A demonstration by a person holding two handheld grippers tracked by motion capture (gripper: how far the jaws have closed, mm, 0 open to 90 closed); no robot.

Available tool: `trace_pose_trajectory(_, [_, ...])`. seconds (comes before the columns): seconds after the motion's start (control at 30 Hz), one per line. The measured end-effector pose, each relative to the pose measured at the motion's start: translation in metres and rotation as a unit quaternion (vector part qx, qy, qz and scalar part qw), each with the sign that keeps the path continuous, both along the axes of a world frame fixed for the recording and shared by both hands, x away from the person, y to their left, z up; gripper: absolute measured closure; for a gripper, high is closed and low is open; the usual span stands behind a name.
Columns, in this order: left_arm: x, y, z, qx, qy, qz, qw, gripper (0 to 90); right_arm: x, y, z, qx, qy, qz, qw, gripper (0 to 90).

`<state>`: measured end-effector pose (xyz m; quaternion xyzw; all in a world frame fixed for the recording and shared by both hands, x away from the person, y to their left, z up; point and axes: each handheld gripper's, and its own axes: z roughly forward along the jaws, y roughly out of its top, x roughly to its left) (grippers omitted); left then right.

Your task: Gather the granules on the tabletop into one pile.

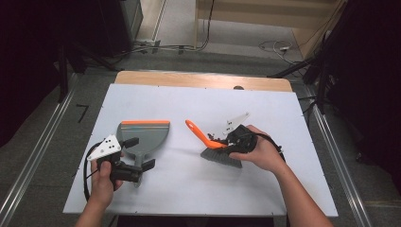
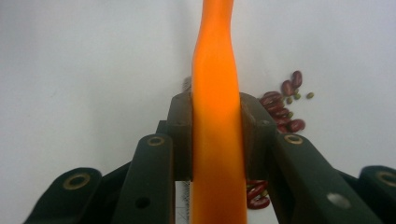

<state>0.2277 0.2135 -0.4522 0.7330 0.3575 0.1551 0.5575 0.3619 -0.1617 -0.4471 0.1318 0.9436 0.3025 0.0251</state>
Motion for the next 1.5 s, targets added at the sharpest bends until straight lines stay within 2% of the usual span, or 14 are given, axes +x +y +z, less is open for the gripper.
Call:
trace_pose_trajectory(0.3, [0.000, 0.000, 0.000, -0.001, 0.000, 0.001, 1.0000, 0.0, 0.012, 0.002, 0.001, 0.002, -0.018, -0.008, 0.9998, 68.4])
trace_pose_trajectory(0.6, [0.000, 0.000, 0.000, -0.002, 0.000, 0.000, 1.0000, 0.0, 0.021, 0.002, 0.000, 0.009, -0.022, -0.018, 0.9996, 68.4])
trace_pose_trajectory(0.7, [0.000, 0.001, 0.000, -0.002, 0.000, 0.001, 1.0000, 0.0, 0.022, 0.002, 0.001, 0.008, -0.030, -0.026, 0.9992, 68.4])
trace_pose_trajectory(0.87, [0.000, 0.001, 0.000, -0.004, -0.001, 0.001, 1.0000, 0.0, 0.020, 0.002, 0.006, 0.011, -0.035, -0.047, 0.9982, 68.5])
trace_pose_trajectory(1.03, [0.001, 0.000, 0.000, -0.001, 0.000, 0.000, 1.0000, 0.0, 0.010, 0.009, 0.019, 0.036, -0.031, -0.074, 0.9961, 68.5])
trace_pose_trajectory(1.1, [0.001, 0.000, 0.000, 0.000, -0.001, -0.001, 1.0000, 0.0, 0.006, 0.017, 0.023, 0.050, -0.019, -0.100, 0.9936, 68.5])
trace_pose_trajectory(1.17, [0.001, -0.001, 0.000, 0.000, -0.002, -0.002, 1.0000, 0.0, 0.003, 0.029, 0.025, 0.058, -0.003, -0.134, 0.9893, 68.5])
trace_pose_trajectory(1.33, [0.000, 0.000, 0.000, -0.001, -0.002, -0.001, 1.0000, 0.0, 0.006, 0.059, 0.009, 0.053, 0.034, -0.202, 0.9773, 68.5])
trace_pose_trajectory(1.43, [0.000, 0.001, 0.000, -0.004, -0.002, 0.000, 1.0000, 0.0, 0.013, 0.063, -0.001, 0.046, 0.060, -0.241, 0.9675, 68.6])
trace_pose_trajectory(1.47, [0.000, 0.002, 0.000, -0.004, -0.002, -0.001, 1.0000, 0.0, 0.015, 0.061, -0.002, 0.046, 0.067, -0.265, 0.9609, 68.5])
trace_pose_trajectory(1.5, [0.000, 0.002, 0.000, -0.004, -0.002, 0.000, 1.0000, 0.0, 0.016, 0.058, -0.001, 0.044, 0.065, -0.275, 0.9582, 68.6])
